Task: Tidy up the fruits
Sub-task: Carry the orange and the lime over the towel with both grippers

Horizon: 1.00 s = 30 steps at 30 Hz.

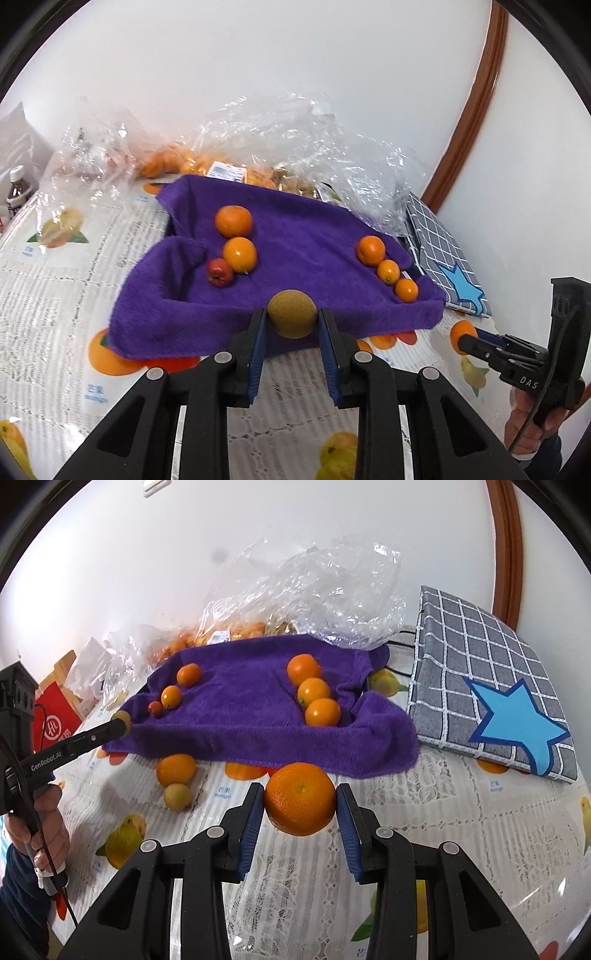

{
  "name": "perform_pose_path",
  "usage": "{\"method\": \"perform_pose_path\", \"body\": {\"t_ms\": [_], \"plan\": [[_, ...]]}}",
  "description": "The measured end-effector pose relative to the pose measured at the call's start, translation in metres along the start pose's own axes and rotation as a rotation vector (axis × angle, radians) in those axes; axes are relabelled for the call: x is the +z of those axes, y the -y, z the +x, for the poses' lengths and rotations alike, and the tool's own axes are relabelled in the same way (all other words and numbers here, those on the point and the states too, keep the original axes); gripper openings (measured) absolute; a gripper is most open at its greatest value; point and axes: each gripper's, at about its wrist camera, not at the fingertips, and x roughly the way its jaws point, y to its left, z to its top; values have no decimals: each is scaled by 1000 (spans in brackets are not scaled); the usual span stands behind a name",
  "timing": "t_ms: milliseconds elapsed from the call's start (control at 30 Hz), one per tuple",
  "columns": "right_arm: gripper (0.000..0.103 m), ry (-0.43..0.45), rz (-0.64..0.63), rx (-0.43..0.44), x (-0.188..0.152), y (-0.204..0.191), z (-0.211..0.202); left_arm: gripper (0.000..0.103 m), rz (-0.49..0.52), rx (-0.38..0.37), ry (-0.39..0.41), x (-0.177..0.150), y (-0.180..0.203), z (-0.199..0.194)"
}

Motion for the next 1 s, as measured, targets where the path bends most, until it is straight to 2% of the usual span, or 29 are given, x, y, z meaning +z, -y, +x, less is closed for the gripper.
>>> {"method": "perform_pose_path", "body": {"t_ms": [300,700,900,1000], "plan": [[40,18,4,9,19,-2,3,26,-31,41,-23,14,-11,3],[40,17,30,6,56,-12,31,26,96,36,-44,63,-15,13],[40,14,46,-15,65,-16,47,26,203,19,-84,61,-15,24],[40,7,63,-7,64,-17,53,26,218,-13,-113,56,-17,28]]}}
